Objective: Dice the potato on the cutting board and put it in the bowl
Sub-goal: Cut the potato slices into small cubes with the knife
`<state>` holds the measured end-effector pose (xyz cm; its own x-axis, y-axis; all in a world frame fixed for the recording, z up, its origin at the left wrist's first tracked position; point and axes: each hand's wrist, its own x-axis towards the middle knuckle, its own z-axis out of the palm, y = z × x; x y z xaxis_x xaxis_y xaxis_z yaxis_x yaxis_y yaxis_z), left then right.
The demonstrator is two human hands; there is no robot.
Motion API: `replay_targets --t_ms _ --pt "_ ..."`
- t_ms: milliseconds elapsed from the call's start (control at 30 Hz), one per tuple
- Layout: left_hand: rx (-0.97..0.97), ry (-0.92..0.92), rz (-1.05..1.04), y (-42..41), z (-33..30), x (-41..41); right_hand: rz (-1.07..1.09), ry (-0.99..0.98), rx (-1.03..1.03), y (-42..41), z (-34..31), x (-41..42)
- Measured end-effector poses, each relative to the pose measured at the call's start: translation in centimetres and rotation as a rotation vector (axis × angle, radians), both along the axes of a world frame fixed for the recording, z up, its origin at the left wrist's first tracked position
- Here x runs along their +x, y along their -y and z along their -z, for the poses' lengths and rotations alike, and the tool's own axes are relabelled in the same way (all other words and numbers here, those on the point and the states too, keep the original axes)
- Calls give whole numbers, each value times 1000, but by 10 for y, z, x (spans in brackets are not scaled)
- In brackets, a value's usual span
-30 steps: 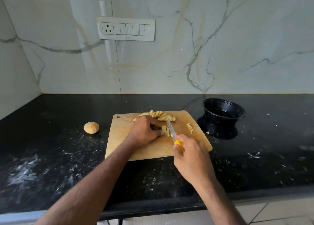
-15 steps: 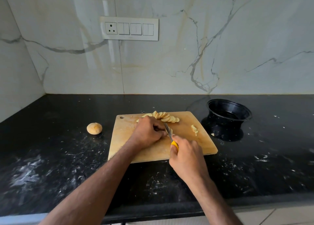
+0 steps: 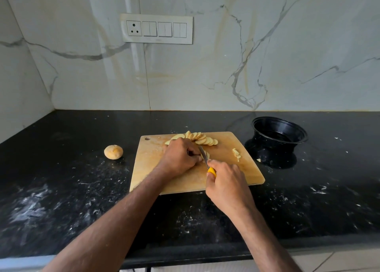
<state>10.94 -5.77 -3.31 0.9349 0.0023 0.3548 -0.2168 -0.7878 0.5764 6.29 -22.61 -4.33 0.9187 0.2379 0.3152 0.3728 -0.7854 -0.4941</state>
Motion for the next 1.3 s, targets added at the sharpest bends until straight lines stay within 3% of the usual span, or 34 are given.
replay_targets --t_ms 233,800,1000,1067,1300 --pt "12 -72 34 -2 -3 2 -38 -32 -42 -7 -7 7" --pt "-58 -43 -79 2 2 0 -47 -12 -20 19 -7 -37" --pt "-76 -37 -64 2 0 -4 -59 -47 259 55 -14 -35" --pt "-71 -42 -57 1 1 -3 -33 -77 328 60 -15 -25" --pt "-71 -29 -55 0 4 -2 201 59 192 32 -16 4"
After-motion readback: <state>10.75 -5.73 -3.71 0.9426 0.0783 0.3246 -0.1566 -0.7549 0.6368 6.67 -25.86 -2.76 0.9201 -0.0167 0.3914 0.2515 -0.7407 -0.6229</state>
